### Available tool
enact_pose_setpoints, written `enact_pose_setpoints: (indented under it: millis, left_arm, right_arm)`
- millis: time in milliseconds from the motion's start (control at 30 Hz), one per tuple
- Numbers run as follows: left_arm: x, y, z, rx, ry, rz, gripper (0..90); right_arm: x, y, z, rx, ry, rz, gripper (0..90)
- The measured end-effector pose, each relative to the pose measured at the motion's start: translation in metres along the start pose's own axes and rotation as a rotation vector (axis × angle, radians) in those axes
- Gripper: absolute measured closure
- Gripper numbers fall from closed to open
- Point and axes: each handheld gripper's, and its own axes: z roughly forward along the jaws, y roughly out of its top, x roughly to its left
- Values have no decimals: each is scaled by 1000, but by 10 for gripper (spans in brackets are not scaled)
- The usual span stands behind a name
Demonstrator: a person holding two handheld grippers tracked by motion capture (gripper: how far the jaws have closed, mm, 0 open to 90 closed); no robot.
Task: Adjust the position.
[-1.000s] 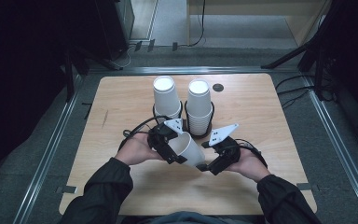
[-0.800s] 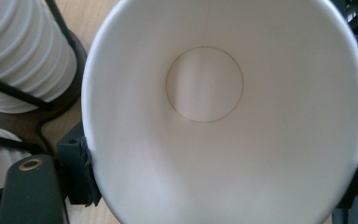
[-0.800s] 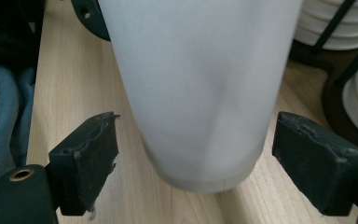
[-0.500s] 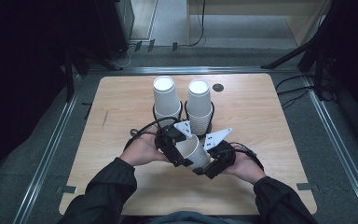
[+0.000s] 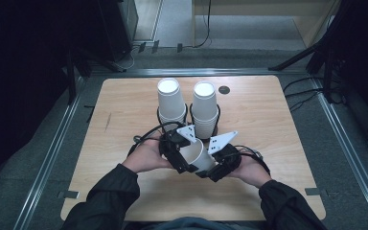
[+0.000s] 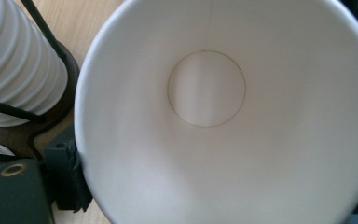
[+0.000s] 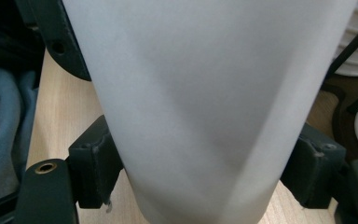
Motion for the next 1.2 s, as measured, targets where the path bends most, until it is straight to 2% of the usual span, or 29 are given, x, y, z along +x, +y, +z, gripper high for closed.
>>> enact_pose_setpoints:
  millis: [33,67,133,200,333,500,567,700,767,933,1000,1067,1200]
  left_arm:
    - [-1,-1,-2,-12,0,30,88]
    - [-1,-2,-2,-25,-11,44,65]
    - [1,-4,-4,-56,-20,36,6]
    - [2,-6,-5,-83,0,26,0]
    - [5,-9,-10,-123,-7,0,0]
    - [8,-15,-13,-138,-11,-20,0]
    - [8,-17,-15,-167,5,-20,0]
    - [11,-22,-19,-220,10,-55,0]
    - [12,-25,-20,-229,9,-81,0]
    - [14,-33,-20,-247,0,-117,0]
    - [16,-36,-19,-258,-11,-152,0]
    - [15,-39,-19,-268,6,-163,0]
    - [15,-42,-16,-266,12,-181,0]
  right_arm:
    - [0,0,-1,-3,2,1,234]
    - [0,1,-2,-11,5,0,234]
    - [-1,1,-3,-9,1,3,233]
    - [-2,0,-4,-10,-1,8,233]
    - [-4,-1,-9,-15,-8,15,232]
    - [-7,-2,-13,-30,-10,38,231]
    - [-8,-2,-14,-34,-10,46,231]
    - [-9,-2,-18,-37,-19,53,231]
    - [-10,-2,-20,-45,-25,58,231]
    - [-9,-2,-24,-57,-20,69,230]
    - [-9,-2,-24,-59,-17,73,230]
    - [-8,-2,-25,-56,-23,74,230]
    - [-8,-4,-28,-60,-31,81,230]
